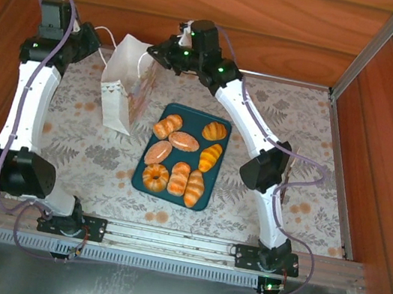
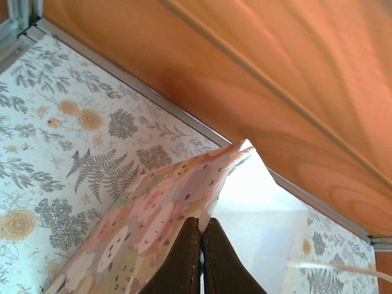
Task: Place the fake bread into the paper bag
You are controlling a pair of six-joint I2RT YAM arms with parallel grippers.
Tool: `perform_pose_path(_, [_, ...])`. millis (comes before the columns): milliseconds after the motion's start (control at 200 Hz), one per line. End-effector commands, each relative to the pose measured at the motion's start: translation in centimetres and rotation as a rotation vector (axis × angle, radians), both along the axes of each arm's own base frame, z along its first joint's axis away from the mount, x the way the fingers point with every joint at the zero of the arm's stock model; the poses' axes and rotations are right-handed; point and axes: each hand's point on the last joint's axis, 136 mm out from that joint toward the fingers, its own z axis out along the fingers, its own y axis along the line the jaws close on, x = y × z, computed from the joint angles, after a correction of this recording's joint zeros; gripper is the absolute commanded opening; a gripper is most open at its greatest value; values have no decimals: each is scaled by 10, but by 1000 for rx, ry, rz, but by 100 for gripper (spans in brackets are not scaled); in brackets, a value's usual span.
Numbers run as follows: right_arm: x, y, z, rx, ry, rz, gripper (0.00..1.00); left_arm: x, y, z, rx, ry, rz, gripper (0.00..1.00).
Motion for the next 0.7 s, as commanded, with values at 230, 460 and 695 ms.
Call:
perform_pose_path(230, [-18,-22,25,4,-36,47,0,-11,12,1,9,-23,72,0])
perform_pose_path(460, [-22,-27,24,-7,-21,57,0,-20,20,7,38,-40,111,0])
perform_pose_path(695, [-30,-31,28,-3,-9,66,0,-30,23,7,28,-44,116,0])
